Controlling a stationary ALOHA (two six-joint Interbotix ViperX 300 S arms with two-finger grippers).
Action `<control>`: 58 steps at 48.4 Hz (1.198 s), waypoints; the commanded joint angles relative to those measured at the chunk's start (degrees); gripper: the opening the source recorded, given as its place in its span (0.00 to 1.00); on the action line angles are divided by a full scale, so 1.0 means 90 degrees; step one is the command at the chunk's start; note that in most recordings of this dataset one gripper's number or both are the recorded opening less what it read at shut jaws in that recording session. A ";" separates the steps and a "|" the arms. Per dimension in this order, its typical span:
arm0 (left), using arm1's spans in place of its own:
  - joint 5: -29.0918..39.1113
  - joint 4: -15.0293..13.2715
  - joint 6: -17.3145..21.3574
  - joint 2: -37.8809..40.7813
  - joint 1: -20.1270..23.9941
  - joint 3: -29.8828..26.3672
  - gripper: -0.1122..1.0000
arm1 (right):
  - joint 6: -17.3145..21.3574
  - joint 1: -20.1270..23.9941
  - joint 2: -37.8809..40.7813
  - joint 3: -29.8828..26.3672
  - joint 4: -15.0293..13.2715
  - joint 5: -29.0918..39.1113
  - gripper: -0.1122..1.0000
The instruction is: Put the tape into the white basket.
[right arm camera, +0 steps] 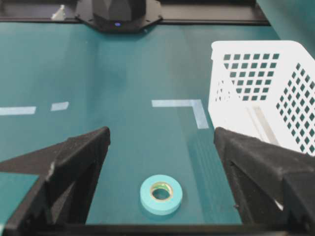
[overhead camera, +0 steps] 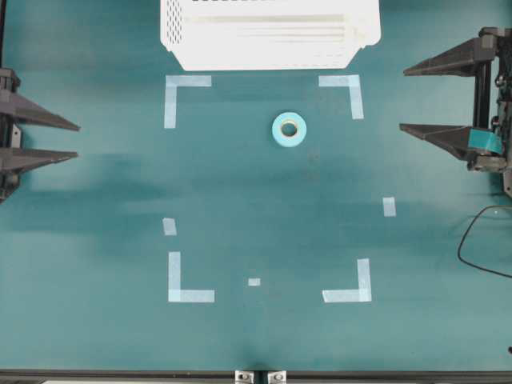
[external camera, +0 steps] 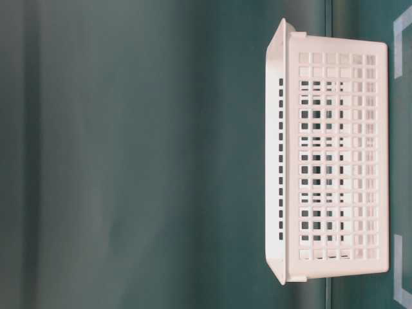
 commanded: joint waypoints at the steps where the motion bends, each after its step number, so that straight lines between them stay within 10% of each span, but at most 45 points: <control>1: 0.0039 -0.0010 -0.0068 0.0010 -0.0010 0.0020 0.12 | 0.0010 -0.0059 0.0049 -0.0195 0.0000 0.0088 0.97; 58: -0.0010 0.0000 -0.0654 -0.0781 0.0010 0.0713 0.04 | 0.0020 -0.0264 0.1563 -0.0840 0.0010 0.0918 0.97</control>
